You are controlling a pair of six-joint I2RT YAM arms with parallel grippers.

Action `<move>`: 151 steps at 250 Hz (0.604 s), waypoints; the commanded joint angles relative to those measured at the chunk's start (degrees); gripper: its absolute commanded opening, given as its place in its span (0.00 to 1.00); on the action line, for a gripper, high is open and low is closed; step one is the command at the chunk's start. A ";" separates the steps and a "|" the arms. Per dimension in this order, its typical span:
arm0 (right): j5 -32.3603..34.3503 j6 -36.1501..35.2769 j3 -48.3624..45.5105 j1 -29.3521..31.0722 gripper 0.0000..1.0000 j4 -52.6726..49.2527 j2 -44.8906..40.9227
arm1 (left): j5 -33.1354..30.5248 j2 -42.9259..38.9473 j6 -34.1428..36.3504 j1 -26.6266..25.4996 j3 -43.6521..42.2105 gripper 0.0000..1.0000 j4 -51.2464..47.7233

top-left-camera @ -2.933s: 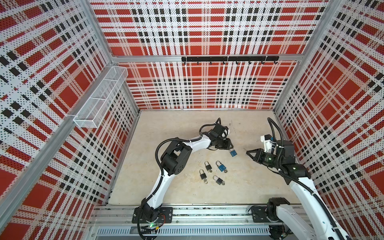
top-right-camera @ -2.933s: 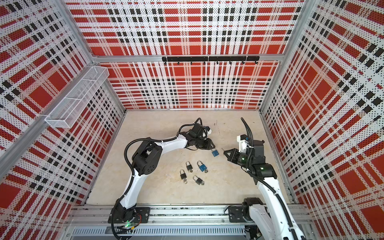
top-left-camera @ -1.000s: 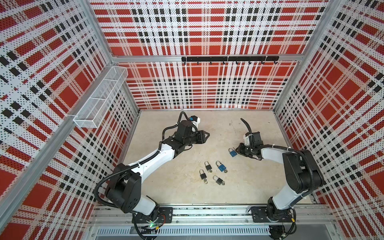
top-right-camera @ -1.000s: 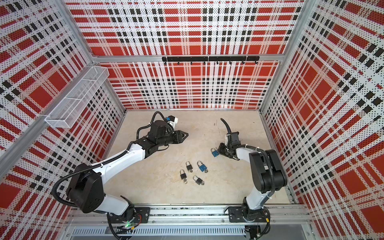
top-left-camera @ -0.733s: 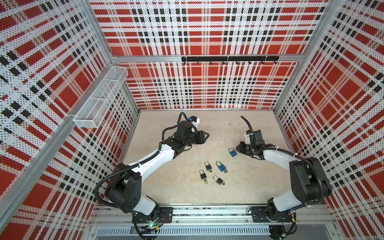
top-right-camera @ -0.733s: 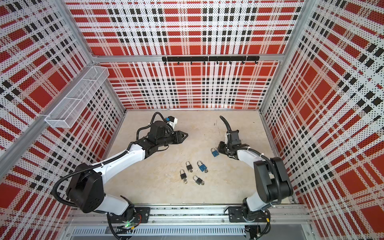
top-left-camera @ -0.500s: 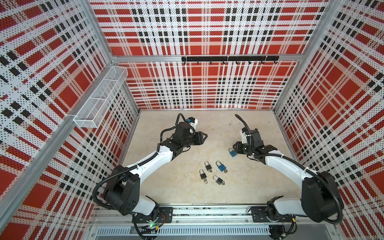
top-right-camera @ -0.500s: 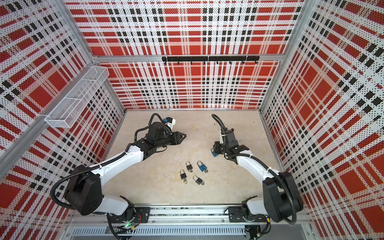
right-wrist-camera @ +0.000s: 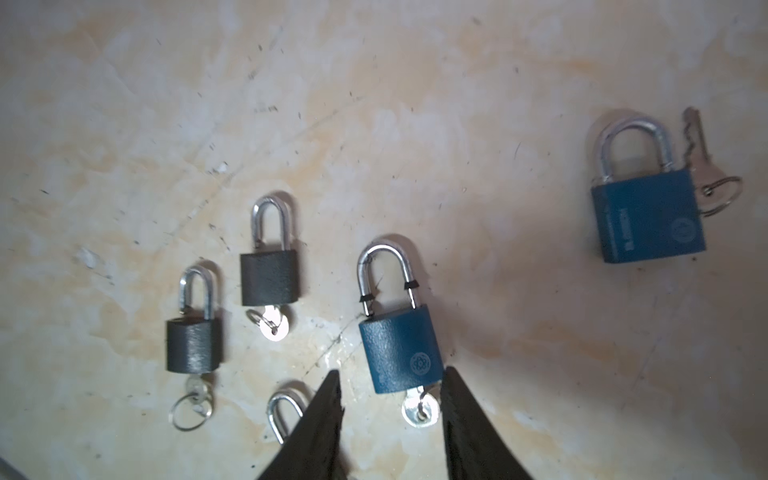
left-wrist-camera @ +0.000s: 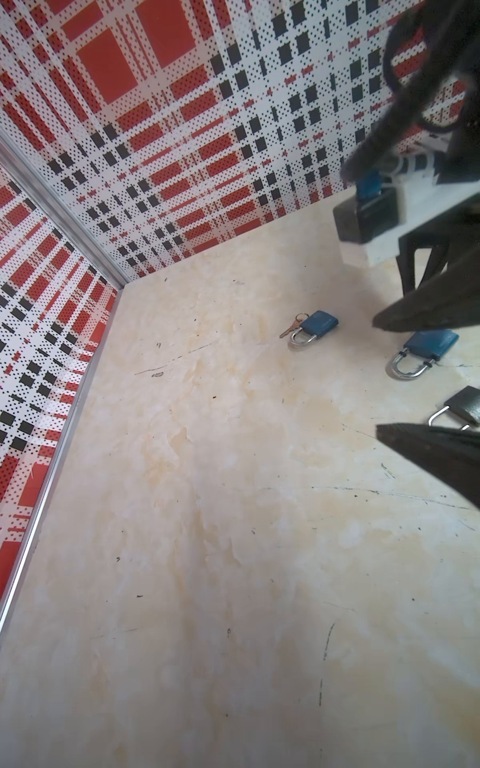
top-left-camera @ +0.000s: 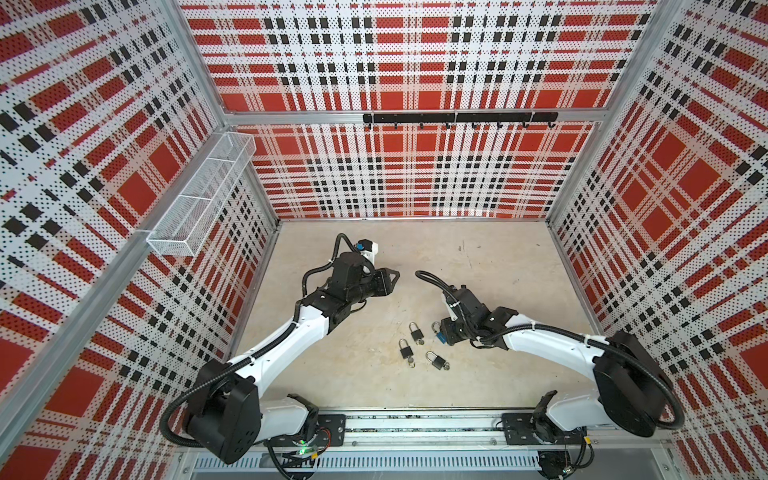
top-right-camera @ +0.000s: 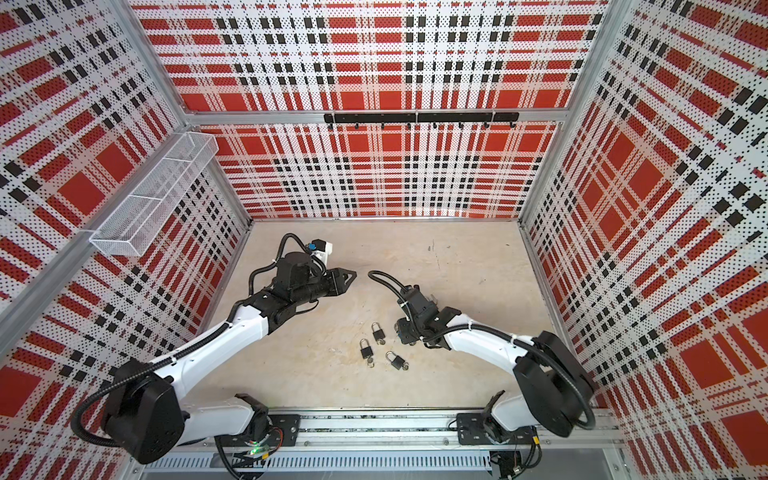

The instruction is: Lock with the key

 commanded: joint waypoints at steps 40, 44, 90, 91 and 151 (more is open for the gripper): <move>3.79 -1.14 2.19 1.19 0.45 1.07 4.38 | -1.97 -3.47 1.36 1.45 -1.53 0.41 -1.66; 3.81 -1.24 2.39 1.17 0.45 1.06 4.70 | -1.99 -3.50 1.31 1.47 -1.71 0.41 -1.59; 2.80 -2.35 4.02 1.30 0.45 1.58 7.71 | -1.49 -3.92 0.67 1.47 -2.91 0.41 -1.61; 2.83 -2.37 4.03 1.26 0.45 1.58 7.74 | -1.47 -3.96 0.64 1.49 -3.00 0.41 -1.64; 3.67 -3.70 5.31 1.67 0.45 0.91 11.03 | -1.86 -4.79 0.71 1.66 -3.35 0.41 -2.06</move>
